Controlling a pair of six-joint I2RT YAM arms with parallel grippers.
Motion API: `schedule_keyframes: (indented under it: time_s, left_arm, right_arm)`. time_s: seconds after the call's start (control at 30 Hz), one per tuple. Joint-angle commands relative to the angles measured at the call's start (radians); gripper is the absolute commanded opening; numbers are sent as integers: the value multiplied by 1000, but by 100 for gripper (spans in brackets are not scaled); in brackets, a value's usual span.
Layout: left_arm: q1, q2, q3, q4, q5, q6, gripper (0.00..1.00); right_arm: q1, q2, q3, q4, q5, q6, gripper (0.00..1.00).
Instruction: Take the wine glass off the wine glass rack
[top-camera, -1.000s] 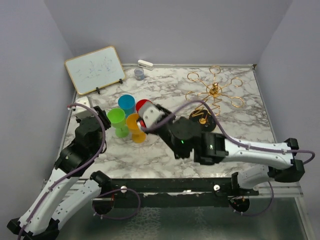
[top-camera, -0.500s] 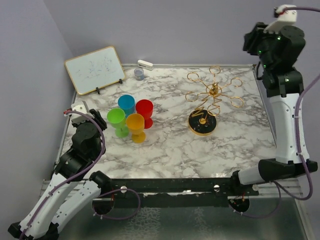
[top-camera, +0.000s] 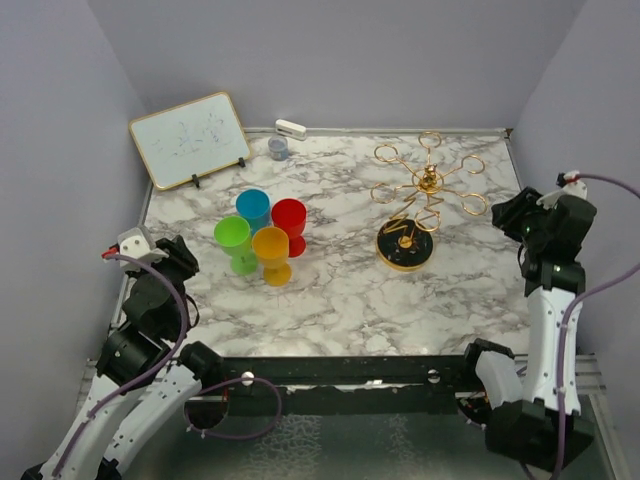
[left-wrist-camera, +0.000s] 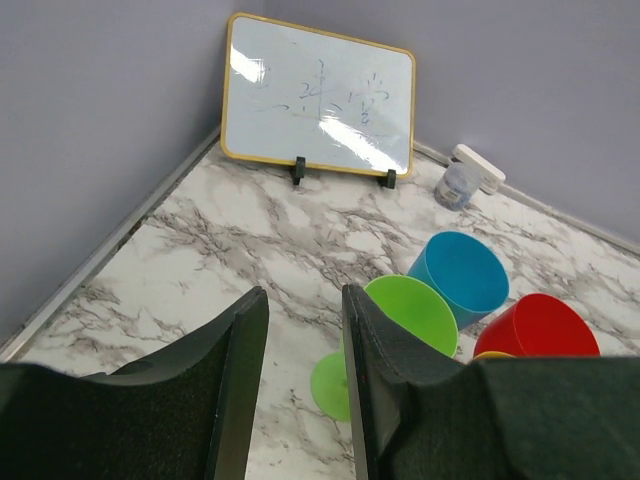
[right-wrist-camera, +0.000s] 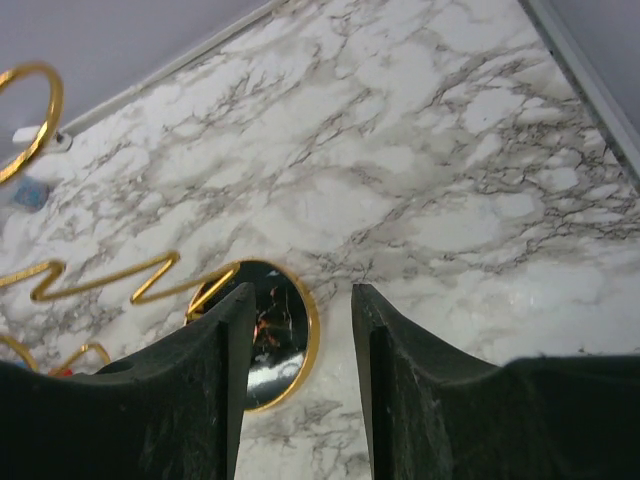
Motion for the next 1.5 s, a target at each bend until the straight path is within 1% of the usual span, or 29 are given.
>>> schedule_keyframes:
  time_s: [0.0,0.07,0.17,0.2,0.27,0.33,0.37,0.4,0.47,0.5,0.6,0.67,0.93,1.2,1.33,1.47]
  left_arm:
    - [1,-57,-25,12,-16,10,38]
    - [1,-73,-33,26,13,35,38]
    - [1,-90,-46,45,47,61,39]
    - [1,-91,-49,48,59,66,39]
    - [1,-91,-55,55,78,74,39]
    - [1,-86,-60,62,93,84,39]
    - [1,-84,-62,66,99,86,39]
    - [1,-82,-63,68,102,87,39]
    - [1,-78,-63,67,104,87,39]
    - [1,-79,-65,67,104,87,39]
    - [1,-84,-66,65,98,85,39]
    - [1,-87,-68,69,96,85,39]
    - [1,-85,-70,66,86,85,39]
    - [1,-82,-69,66,81,83,40]
    - [1,-78,-69,64,80,83,40]
    - [1,-76,-70,62,75,82,40]
  right_arm:
    - [0,-195,-221,156,-143,-64,44]
    - [0,-285,-336,214,-225,-97,45]
    - [0,-439,-500,338,-312,-82,59]
    - [0,-485,-534,375,-331,-81,65]
    - [0,-540,-555,386,-328,-86,77]
    - [0,-536,-536,368,-343,-96,87]
    - [0,-526,-526,361,-339,-75,96]
    - [0,-511,-518,352,-307,-32,100]
    - [0,-469,-502,307,-214,54,100]
    - [0,-441,-489,275,-192,75,100]
    - [0,-375,-450,205,-216,68,99]
    - [0,-360,-446,188,-188,76,100]
    - [0,-425,-471,209,-179,68,100]
    - [0,-394,-474,219,-222,48,100]
    - [0,-420,-467,200,-185,52,99]
    - [0,-447,-486,218,-198,52,100]
